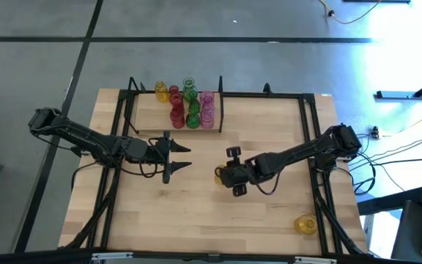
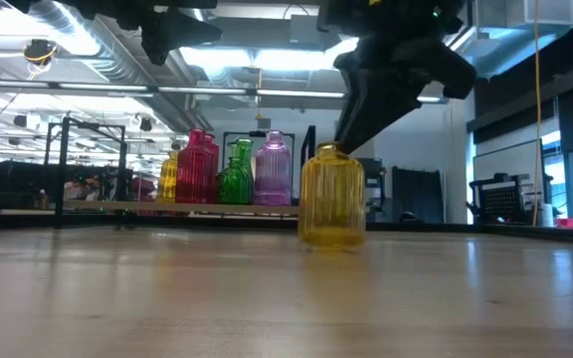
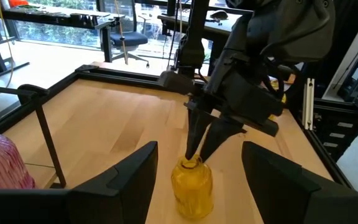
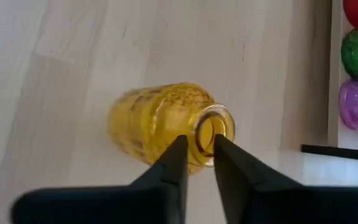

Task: Sort vases onto shelf
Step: Put the top yellow vase on the shelf aligned with the other yellow vase

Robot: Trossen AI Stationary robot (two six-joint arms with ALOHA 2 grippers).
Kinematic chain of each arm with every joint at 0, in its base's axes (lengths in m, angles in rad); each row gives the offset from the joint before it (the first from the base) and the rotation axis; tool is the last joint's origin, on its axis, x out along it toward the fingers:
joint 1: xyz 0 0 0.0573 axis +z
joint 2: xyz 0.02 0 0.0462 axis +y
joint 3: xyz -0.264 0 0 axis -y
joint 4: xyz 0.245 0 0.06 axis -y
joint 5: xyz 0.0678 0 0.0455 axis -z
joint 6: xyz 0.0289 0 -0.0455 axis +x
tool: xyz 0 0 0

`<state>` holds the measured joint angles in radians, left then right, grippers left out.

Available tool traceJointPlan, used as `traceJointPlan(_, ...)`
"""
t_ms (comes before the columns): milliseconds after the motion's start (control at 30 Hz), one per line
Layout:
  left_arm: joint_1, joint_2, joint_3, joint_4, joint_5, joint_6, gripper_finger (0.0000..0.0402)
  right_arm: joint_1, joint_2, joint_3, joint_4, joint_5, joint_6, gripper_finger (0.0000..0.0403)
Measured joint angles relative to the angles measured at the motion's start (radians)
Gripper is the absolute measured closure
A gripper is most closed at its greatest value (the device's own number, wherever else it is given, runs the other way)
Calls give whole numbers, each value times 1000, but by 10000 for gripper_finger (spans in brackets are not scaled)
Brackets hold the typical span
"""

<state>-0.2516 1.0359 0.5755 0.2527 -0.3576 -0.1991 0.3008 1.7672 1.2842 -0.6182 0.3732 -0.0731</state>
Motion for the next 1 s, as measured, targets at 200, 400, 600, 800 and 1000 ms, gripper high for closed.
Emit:
traceJointPlan(200,0,0,0,0,0,0,175,0,0,0,37,-51,13,266)
traceJointPlan(400,0,9,0,10,0,0,175,1,-50,0,35,-138,49,240)
traceJointPlan(600,3,115,0,121,36,18,175,40,-172,-75,38,-230,110,241)
traceJointPlan(800,35,235,1,251,94,44,175,113,-333,-339,216,-141,200,242)
traceJointPlan(1000,61,364,102,240,138,20,175,157,-441,-642,537,-111,312,242)
